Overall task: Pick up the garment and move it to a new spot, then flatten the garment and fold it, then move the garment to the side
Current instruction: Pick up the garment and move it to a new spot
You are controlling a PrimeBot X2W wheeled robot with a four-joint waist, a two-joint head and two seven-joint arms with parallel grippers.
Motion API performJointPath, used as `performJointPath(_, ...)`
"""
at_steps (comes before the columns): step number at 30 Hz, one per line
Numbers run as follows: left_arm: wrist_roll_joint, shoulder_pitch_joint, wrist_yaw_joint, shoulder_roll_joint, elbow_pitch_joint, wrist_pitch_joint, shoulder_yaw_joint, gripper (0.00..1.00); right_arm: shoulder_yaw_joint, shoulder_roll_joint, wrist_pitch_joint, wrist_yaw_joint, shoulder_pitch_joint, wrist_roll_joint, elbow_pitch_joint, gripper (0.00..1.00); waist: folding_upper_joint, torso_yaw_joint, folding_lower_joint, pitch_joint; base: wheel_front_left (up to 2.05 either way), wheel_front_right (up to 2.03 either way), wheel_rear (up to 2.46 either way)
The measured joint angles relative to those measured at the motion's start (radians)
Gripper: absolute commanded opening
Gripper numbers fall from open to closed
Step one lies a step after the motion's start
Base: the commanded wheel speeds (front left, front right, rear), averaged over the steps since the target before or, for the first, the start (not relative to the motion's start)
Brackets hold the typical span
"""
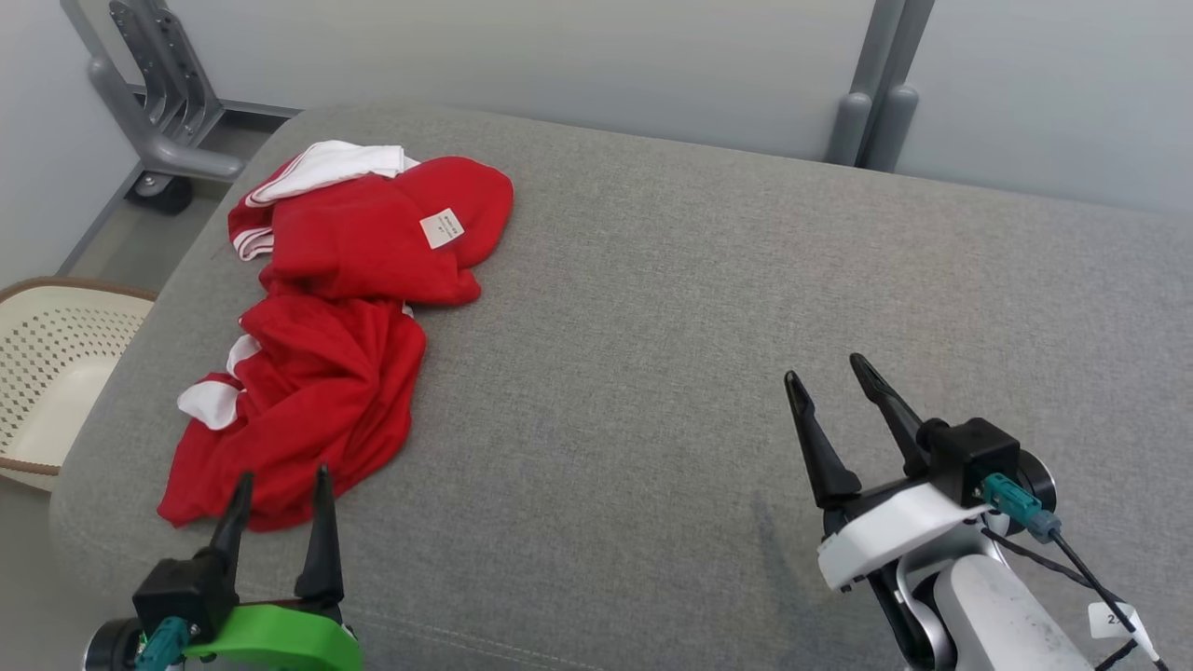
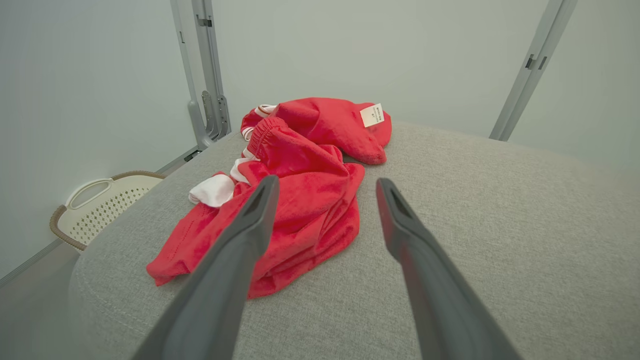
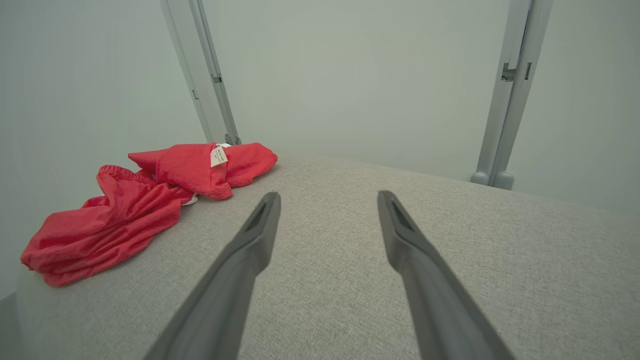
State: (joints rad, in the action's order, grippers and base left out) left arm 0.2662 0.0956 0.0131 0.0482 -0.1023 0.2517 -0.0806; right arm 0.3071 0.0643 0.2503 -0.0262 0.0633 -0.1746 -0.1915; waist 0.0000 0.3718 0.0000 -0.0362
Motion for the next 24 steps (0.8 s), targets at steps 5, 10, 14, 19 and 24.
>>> performJointPath(5, 0.002, -0.076, -0.001, 0.005, -0.054, 0.000, 0.016, 1.00, -0.007, 0.002, 0.000, 0.000, 0.021, 0.005, 0.000, 1.00, 0.0000, -0.024, 0.0000, -0.013, 0.00, 0.00, 0.00)
performJointPath(10, 0.002, -0.164, -0.001, 0.021, -0.115, -0.016, 0.023, 1.00, -0.005, 0.003, 0.000, -0.001, 0.037, 0.009, -0.004, 1.00, 0.0000, -0.050, 0.0000, -0.029, 0.00, 0.00, 0.00)
performJointPath(14, 0.004, -0.231, -0.001, 0.031, -0.169, -0.051, 0.041, 1.00, 0.000, 0.009, 0.000, -0.009, 0.042, 0.018, -0.004, 1.00, 0.0000, -0.072, 0.0000, -0.045, 0.00, 0.00, 0.00)
performJointPath(19, 0.040, -0.322, 0.015, 0.029, -0.264, -0.116, 0.076, 1.00, 0.007, 0.032, 0.000, -0.017, 0.073, 0.036, -0.005, 1.00, 0.0000, -0.103, 0.0000, -0.082, 0.00, 0.00, 0.00)
performJointPath(24, 0.064, -0.384, 0.037, 0.024, -0.351, -0.157, 0.101, 1.00, 0.016, 0.035, 0.000, -0.021, 0.103, 0.053, -0.002, 1.00, 0.0000, -0.128, 0.0000, -0.119, 0.00, 0.00, 0.00)
